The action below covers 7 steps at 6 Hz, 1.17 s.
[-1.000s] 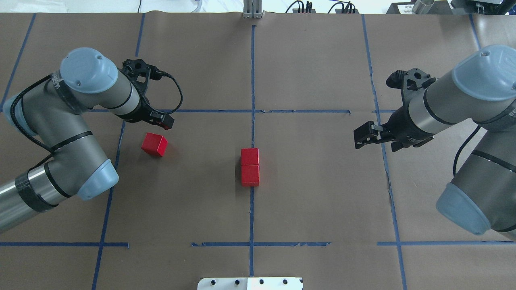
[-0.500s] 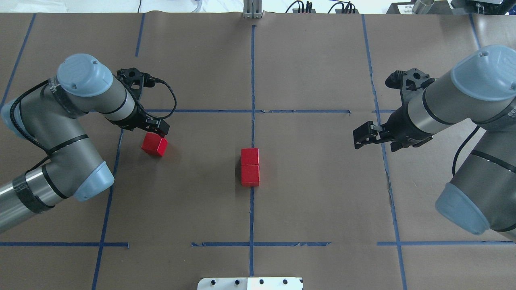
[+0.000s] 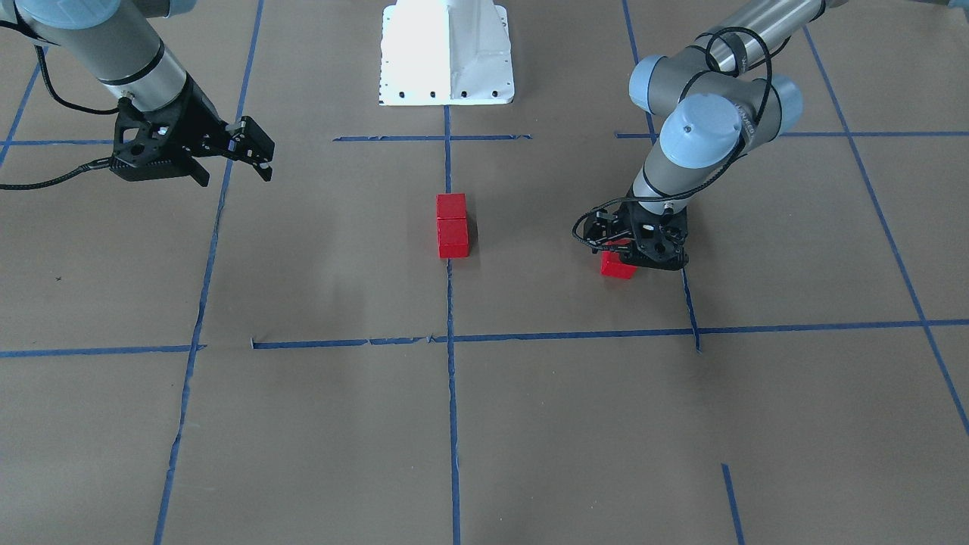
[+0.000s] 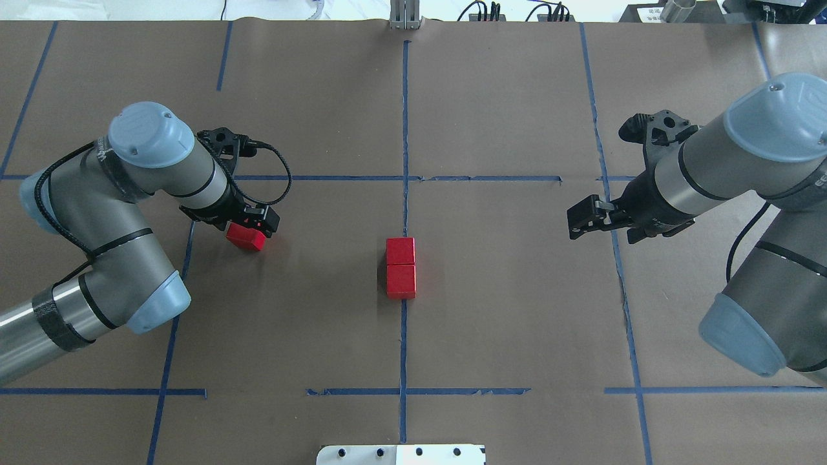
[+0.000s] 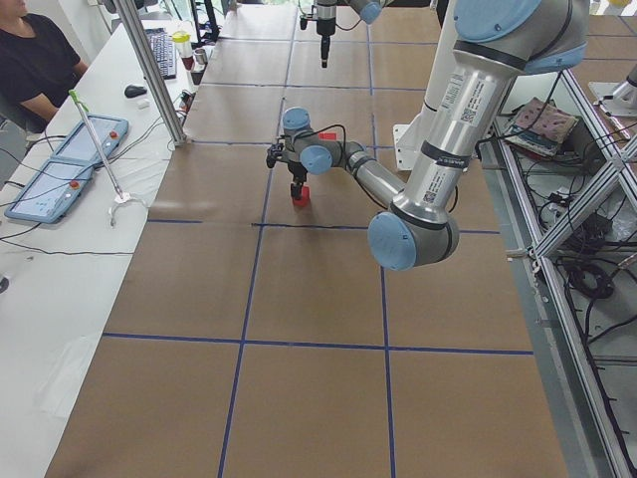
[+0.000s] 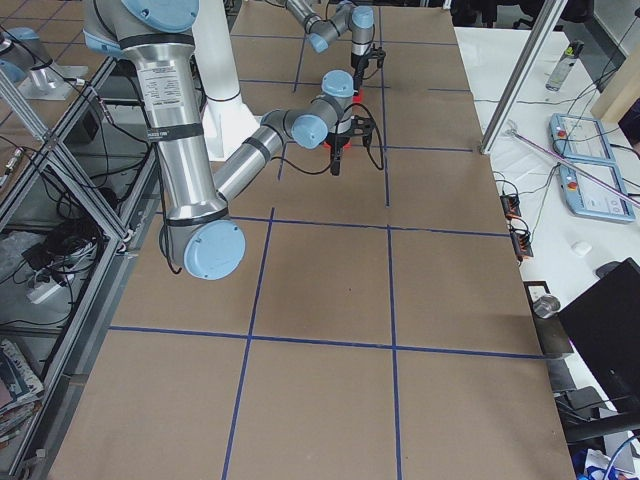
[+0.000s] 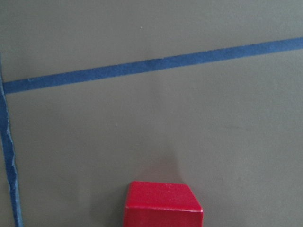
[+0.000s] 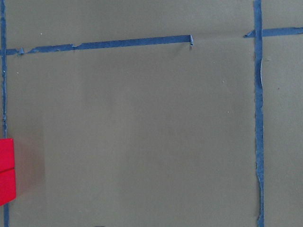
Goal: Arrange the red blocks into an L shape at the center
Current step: 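Grasp the last red cube with the left gripper and lift it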
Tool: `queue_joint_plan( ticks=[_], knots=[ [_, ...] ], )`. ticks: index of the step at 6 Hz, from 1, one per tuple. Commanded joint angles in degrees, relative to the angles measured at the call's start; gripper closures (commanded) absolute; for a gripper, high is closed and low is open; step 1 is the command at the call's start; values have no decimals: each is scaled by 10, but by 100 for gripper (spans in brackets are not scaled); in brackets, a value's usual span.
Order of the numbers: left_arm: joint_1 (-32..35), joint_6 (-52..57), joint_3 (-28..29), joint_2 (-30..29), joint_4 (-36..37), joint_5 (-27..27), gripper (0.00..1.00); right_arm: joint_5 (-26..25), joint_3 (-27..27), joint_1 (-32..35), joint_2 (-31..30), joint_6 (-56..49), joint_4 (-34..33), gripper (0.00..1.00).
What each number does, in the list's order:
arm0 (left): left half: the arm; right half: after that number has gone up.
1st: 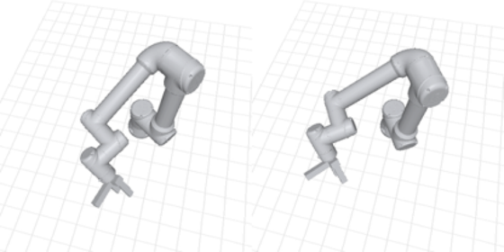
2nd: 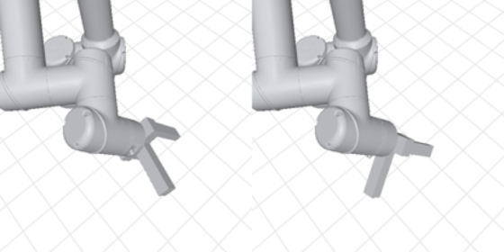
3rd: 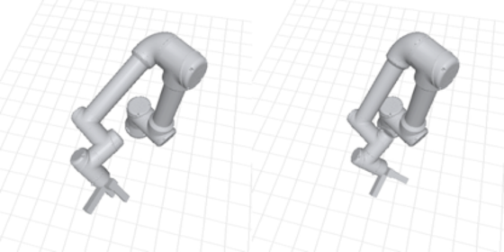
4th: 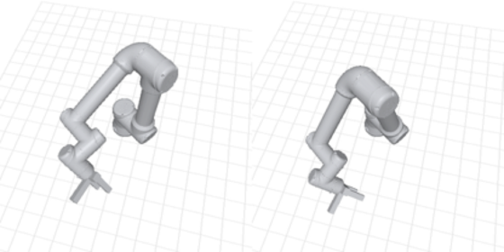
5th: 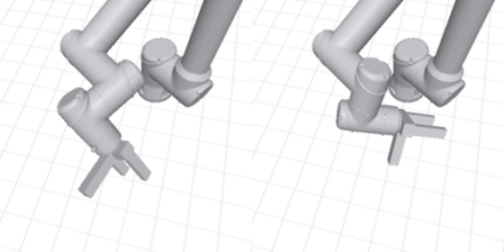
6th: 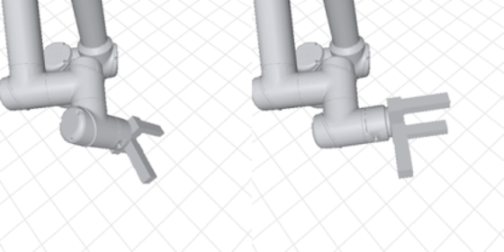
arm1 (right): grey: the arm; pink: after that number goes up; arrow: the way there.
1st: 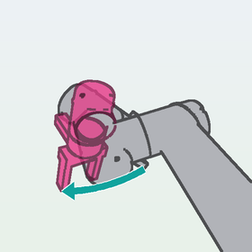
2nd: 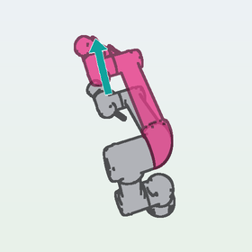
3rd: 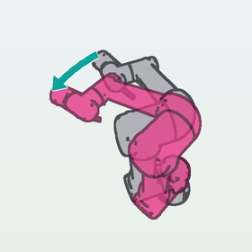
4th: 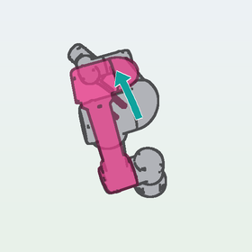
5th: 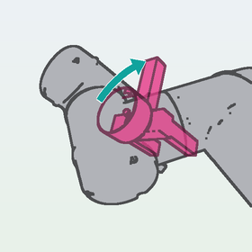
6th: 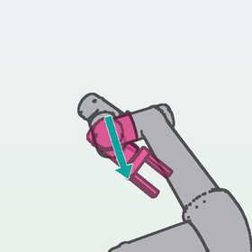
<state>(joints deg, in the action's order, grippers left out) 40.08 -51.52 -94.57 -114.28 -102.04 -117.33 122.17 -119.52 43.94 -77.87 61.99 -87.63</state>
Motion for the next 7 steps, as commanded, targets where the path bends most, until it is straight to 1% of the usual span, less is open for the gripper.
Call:
queue_joint_plan(
  ticks=[1, 2, 3, 4, 5, 6, 7],
  knots=[
    [-1, 5, -2, -3, -1, 3, 83, 5, -1, 0, 0, 0, 0, 0],
    [10, 4, -4, -5, 0, 10, 100, 6, -1, 1, 0, 0, 0, 0],
    [27, -32, -23, -19, 6, 11, 100, 8, -4, 1, 0, 1, 0, 0],
    [23, -137, -31, -24, 9, 11, 100, 8, -4, 1, 0, 1, 0, 0],
    [21, -238, -33, -50, 12, 17, 100, 8, -7, 3, -1, 1, 0, 0],
    [3, -393, -37, -90, 60, 38, 100, 8, -8, 4, -2, 1, 0, 0],
    [-43, -597, -35, -121, 107, 100, 100, 9, -11, 4, -4, 1, 0, 0]
  ],
)
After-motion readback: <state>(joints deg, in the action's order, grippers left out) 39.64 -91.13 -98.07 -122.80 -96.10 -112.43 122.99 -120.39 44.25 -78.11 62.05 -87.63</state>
